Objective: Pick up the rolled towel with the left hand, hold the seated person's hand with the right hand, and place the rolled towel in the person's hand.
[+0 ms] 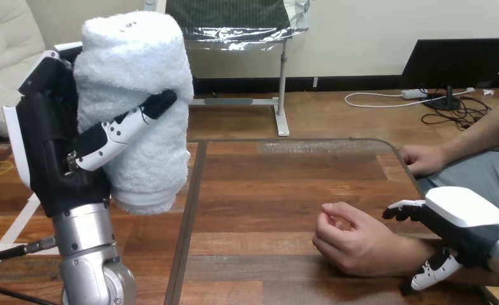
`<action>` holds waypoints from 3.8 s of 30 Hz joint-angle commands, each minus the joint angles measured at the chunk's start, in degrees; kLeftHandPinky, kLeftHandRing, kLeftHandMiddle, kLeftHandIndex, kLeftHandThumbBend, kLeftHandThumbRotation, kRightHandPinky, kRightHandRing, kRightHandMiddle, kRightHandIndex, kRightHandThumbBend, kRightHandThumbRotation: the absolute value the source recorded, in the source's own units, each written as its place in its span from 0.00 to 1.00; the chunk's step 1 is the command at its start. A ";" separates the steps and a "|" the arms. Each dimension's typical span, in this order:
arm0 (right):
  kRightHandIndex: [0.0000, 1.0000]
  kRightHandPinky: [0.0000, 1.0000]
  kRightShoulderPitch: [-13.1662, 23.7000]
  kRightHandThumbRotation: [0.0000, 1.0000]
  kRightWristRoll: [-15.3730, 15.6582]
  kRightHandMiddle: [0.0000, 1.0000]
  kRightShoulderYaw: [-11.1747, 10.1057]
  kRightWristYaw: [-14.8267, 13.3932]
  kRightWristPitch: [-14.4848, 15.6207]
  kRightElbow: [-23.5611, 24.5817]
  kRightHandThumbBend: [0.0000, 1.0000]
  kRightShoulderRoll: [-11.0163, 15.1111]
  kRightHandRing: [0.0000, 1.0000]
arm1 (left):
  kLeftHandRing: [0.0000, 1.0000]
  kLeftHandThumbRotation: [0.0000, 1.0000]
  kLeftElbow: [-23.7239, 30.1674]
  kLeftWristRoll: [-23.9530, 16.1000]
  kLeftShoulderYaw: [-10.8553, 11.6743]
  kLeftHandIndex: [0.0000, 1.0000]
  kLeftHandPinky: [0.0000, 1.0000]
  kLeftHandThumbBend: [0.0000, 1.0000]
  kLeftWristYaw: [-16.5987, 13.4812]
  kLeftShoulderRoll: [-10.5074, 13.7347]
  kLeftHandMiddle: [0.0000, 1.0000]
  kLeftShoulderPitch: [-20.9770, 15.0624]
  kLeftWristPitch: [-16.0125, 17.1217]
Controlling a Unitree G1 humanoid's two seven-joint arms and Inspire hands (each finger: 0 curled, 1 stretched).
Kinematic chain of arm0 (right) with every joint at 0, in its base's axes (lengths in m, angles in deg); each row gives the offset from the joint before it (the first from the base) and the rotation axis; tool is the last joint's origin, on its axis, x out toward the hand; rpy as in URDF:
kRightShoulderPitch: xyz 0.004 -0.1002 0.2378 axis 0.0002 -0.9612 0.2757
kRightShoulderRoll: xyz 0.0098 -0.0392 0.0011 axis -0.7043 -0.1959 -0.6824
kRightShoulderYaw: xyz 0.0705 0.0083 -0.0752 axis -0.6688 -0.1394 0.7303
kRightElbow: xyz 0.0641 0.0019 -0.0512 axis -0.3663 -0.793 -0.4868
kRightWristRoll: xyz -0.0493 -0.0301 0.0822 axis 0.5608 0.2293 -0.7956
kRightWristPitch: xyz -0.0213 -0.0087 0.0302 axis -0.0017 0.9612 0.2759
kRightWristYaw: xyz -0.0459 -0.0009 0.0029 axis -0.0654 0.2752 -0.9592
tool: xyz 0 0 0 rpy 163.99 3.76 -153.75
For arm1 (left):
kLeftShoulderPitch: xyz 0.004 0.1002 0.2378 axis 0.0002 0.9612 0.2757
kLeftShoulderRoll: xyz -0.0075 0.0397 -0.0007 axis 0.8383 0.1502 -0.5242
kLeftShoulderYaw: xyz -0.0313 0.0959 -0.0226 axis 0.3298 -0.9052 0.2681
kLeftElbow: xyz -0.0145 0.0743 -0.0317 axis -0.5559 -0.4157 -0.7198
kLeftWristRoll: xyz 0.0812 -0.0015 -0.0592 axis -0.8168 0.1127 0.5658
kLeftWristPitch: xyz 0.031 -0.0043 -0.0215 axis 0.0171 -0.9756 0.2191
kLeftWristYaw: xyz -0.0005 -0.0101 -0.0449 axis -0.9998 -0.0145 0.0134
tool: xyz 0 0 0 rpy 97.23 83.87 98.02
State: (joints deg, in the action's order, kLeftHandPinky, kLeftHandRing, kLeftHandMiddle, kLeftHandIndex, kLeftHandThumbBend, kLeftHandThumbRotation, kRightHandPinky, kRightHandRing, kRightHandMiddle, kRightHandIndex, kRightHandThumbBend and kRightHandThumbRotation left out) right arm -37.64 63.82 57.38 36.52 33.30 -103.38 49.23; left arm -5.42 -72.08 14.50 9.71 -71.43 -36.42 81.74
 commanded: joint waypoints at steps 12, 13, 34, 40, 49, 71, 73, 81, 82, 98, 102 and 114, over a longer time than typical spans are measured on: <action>0.83 0.73 7.16 0.20 1.05 0.82 2.42 3.12 3.34 -4.51 1.00 0.29 0.81 | 0.29 0.00 1.32 -0.18 0.69 0.40 0.23 0.57 0.10 -0.11 0.36 -2.72 1.32; 0.83 0.72 7.25 0.20 0.98 0.82 2.47 3.37 3.40 -4.59 1.00 0.35 0.81 | 0.29 0.00 1.32 -0.18 0.71 0.40 0.23 0.57 0.10 -0.10 0.36 -2.72 1.34; 0.82 0.61 7.56 0.17 0.83 0.82 2.87 10.11 6.27 -4.11 1.00 1.52 0.81 | 0.30 0.00 2.29 0.63 1.07 0.40 0.23 0.56 0.33 -0.16 0.36 -2.33 0.85; 0.82 0.59 7.51 0.17 0.76 0.82 2.93 11.56 6.72 -4.48 1.00 1.89 0.81 | 0.30 0.00 2.60 0.84 1.21 0.40 0.23 0.56 0.60 -0.13 0.36 -2.17 0.63; 0.82 0.58 7.49 0.14 0.44 0.82 2.88 13.29 7.26 -4.95 1.00 2.20 0.81 | 0.30 0.00 2.81 0.44 1.54 0.40 0.23 0.55 0.42 -0.06 0.36 -2.09 0.41; 0.83 0.57 6.91 0.08 -1.74 0.83 3.08 20.60 10.42 -3.21 1.00 2.95 0.78 | 0.29 0.00 2.97 1.05 2.14 0.40 0.23 0.54 0.74 0.26 0.36 -2.32 0.71; 0.84 0.56 6.84 0.07 -2.12 0.83 3.01 21.68 10.97 -2.86 1.00 3.00 0.77 | 0.29 0.00 2.97 1.36 2.21 0.40 0.23 0.54 0.85 0.27 0.36 -2.40 0.72; 0.84 0.58 6.44 0.05 -2.41 0.84 2.99 25.27 14.55 -0.70 1.00 3.21 0.78 | 0.29 0.00 3.53 1.86 2.45 0.40 0.23 0.56 0.68 0.12 0.36 -2.45 -0.02; 0.84 0.58 6.32 0.05 -2.53 0.84 2.94 25.48 14.74 -0.46 1.00 3.27 0.78 | 0.29 0.00 3.60 2.02 2.46 0.40 0.23 0.56 0.74 0.15 0.35 -2.43 -0.13; 0.82 0.56 4.71 0.02 -3.27 0.78 2.35 27.08 15.87 2.25 1.00 4.95 0.72 | 0.29 0.00 4.53 3.10 2.59 0.40 0.23 0.55 0.83 0.30 0.35 -2.36 -1.41; 0.81 0.49 4.25 0.02 -3.51 0.73 2.08 27.01 16.14 2.76 1.00 5.18 0.66 | 0.29 0.00 4.40 3.68 2.52 0.40 0.23 0.55 1.25 0.34 0.35 -2.39 -1.22; 0.81 0.50 3.61 0.03 -2.88 0.75 2.81 26.82 16.46 4.00 1.00 5.96 0.68 | 0.29 0.00 3.95 1.92 2.59 0.40 0.23 0.54 0.56 0.23 0.35 -2.51 -0.80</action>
State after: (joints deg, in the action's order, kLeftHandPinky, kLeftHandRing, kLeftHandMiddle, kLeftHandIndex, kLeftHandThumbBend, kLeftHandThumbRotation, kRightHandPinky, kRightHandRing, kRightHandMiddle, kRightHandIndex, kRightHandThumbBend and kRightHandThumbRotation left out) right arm -31.64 60.34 59.31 61.96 48.66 -98.41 53.01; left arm -4.09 -69.16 16.84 10.40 -71.32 -35.83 80.21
